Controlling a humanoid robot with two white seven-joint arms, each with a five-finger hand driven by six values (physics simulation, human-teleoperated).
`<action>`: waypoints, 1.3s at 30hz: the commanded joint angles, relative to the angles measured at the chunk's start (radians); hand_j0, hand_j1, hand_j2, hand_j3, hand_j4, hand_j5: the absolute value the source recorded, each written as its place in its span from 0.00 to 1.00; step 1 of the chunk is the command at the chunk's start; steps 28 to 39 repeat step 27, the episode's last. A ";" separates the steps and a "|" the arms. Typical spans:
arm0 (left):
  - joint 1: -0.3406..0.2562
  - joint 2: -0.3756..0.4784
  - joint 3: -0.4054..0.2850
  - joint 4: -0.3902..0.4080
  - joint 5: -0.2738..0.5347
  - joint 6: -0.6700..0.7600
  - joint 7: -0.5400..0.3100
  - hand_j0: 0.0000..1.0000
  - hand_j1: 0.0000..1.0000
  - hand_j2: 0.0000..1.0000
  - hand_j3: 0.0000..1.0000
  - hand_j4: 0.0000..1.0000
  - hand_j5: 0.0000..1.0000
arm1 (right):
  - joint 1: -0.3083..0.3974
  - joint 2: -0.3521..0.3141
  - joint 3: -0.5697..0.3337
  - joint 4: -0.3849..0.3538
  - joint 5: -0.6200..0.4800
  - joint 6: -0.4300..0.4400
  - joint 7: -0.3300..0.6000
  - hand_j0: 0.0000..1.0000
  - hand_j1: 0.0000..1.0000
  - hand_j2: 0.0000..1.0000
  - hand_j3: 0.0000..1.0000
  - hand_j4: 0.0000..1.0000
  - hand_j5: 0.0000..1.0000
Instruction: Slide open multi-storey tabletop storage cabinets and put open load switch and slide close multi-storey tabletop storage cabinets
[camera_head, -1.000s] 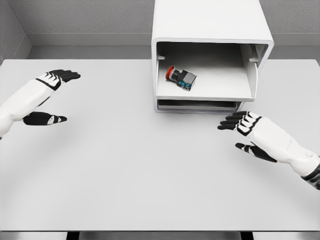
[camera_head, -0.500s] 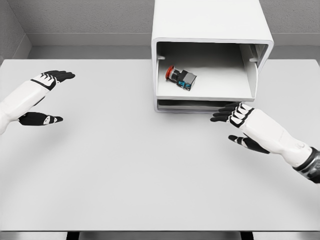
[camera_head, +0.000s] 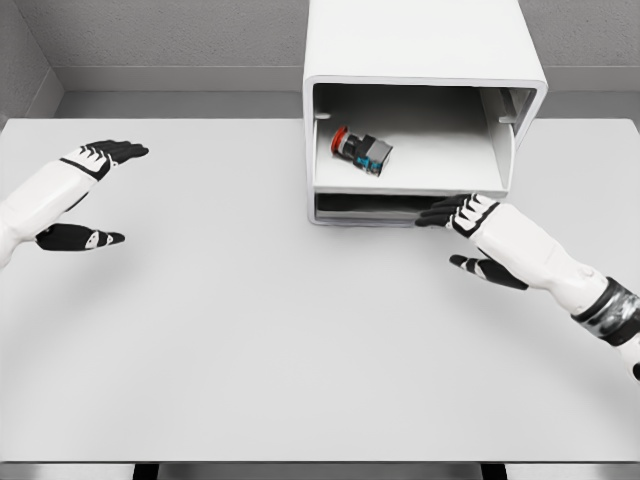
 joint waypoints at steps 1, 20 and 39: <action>0.000 0.000 0.000 0.000 0.009 0.003 0.001 1.00 1.00 1.00 1.00 1.00 1.00 | 0.000 0.001 0.004 0.016 -0.006 0.000 -0.001 0.80 0.80 0.80 0.80 0.80 0.80; 0.005 -0.003 0.006 -0.003 0.009 0.003 0.001 1.00 1.00 1.00 1.00 1.00 1.00 | -0.026 -0.102 -0.045 0.113 -0.029 0.000 -0.017 0.85 0.85 0.85 0.85 0.85 0.85; 0.008 0.000 0.005 -0.002 -0.008 0.003 0.001 1.00 1.00 1.00 1.00 1.00 1.00 | 0.032 -0.139 -0.128 0.147 -0.028 0.000 -0.017 0.88 0.88 0.88 0.88 0.88 0.88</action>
